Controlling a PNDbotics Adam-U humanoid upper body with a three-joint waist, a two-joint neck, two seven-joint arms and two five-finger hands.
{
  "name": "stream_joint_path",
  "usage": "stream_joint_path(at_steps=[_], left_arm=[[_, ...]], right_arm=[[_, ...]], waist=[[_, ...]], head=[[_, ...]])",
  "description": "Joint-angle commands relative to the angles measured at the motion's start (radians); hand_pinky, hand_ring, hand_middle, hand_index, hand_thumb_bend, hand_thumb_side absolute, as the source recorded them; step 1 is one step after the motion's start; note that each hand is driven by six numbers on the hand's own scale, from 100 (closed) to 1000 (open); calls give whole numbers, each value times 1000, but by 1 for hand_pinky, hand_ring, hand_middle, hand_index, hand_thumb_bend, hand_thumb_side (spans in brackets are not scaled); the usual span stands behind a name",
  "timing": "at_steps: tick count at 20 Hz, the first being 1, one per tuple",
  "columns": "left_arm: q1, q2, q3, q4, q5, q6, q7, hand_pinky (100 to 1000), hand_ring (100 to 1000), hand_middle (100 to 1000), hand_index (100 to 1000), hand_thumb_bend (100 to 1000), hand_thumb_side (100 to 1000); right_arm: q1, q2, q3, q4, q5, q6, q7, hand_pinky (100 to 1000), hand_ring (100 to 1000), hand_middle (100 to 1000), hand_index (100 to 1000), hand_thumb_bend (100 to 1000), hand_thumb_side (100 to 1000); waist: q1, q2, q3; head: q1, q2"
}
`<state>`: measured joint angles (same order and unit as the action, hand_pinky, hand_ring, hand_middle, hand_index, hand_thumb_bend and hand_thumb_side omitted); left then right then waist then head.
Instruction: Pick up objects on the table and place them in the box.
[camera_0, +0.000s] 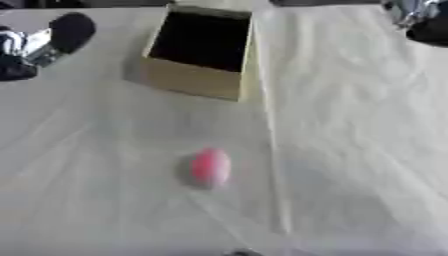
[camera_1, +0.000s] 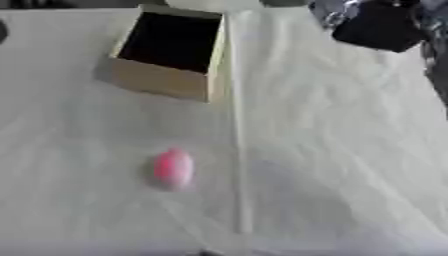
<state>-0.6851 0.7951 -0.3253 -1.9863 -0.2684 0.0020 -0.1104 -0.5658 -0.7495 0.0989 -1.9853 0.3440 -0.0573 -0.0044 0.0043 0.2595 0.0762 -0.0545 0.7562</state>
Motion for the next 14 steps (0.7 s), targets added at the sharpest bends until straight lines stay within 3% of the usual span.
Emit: stream_joint_path(at_steps=[1,10,14], left_arm=[[-44,31,-42,-14,12,13,-92,745,782,718,868,598,830],[-111,4,-108,-14,72,74,-324,788,814,753,883,626,747],[-133,-7,-133,-14,105,85,-426,797,828,765,886,606,661]], right_arm=[[-2,-26,-26,-15,-17,4,-55,911,834,758,905,100,811],[16,-21,-50,-15,-10,8,-103,911,828,755,897,100,802],[21,-19,-56,-15,-7,10,-114,911,826,754,897,100,808]], waist=[[0,-12,-1],[-3,-9,-3],[-3,-10,-3]], head=[[7,13],[0,14],[-2,14]])
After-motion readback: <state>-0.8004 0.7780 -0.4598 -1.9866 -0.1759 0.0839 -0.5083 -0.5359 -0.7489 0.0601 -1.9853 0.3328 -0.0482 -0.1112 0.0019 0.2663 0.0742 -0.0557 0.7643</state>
